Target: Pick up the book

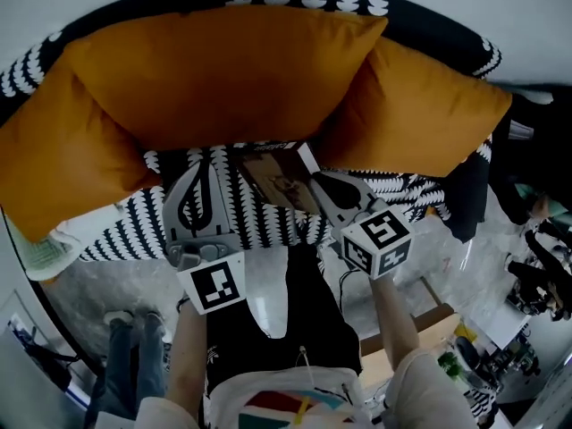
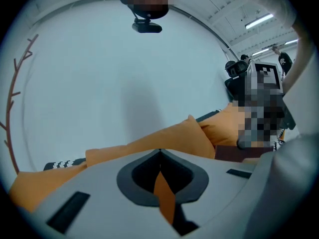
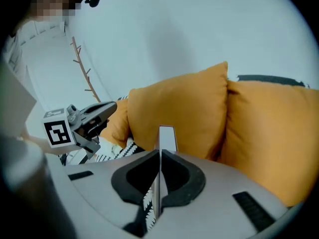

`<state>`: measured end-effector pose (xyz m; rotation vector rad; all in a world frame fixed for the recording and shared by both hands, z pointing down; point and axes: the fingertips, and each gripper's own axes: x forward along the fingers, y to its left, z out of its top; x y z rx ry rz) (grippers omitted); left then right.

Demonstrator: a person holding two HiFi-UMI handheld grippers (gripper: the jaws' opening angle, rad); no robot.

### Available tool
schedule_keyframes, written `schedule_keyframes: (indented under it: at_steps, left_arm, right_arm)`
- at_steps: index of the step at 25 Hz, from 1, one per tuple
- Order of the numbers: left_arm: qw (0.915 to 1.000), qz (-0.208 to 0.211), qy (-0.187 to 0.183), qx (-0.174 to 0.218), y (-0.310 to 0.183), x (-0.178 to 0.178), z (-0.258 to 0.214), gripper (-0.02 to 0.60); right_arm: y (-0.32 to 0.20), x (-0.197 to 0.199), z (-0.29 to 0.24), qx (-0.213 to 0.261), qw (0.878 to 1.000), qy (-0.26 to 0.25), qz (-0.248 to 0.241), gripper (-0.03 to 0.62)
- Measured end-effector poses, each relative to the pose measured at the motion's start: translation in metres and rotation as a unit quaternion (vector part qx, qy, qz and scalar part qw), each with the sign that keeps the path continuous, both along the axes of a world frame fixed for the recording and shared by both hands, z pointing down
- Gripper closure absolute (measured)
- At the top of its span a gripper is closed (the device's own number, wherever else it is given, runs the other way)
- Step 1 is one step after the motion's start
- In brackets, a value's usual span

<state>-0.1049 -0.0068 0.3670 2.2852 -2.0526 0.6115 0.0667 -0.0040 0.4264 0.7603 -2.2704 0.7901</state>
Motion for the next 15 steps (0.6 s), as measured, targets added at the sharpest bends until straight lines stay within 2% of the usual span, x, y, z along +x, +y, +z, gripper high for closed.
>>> schedule_keyframes:
  at_steps: [4,9,12,15]
  left_arm:
    - [0.9998,0.004,-0.003,0.017,0.003,-0.003,-0.064,0.574]
    - [0.9989,-0.004,-0.003,0.046,0.015,-0.006,-0.159,0.574]
    - [0.9962,-0.008,-0.008,0.086,0.008,-0.014,-0.212,0.574]
    - [0.9938,-0.008,-0.011,0.11,0.008,-0.019,-0.254,0.574]
  right_arm:
    - [-0.016,0.004,-0.085,0.049,0.997,-0.032,0.056,0.572]
    - [-0.024,0.014,-0.191,0.086,0.985,-0.085,0.126,0.58]
    - [-0.037,0.012,-0.24,0.124,0.976,-0.106,0.143,0.58]
    - [-0.035,0.016,-0.281,0.149,0.97,-0.113,0.156,0.58]
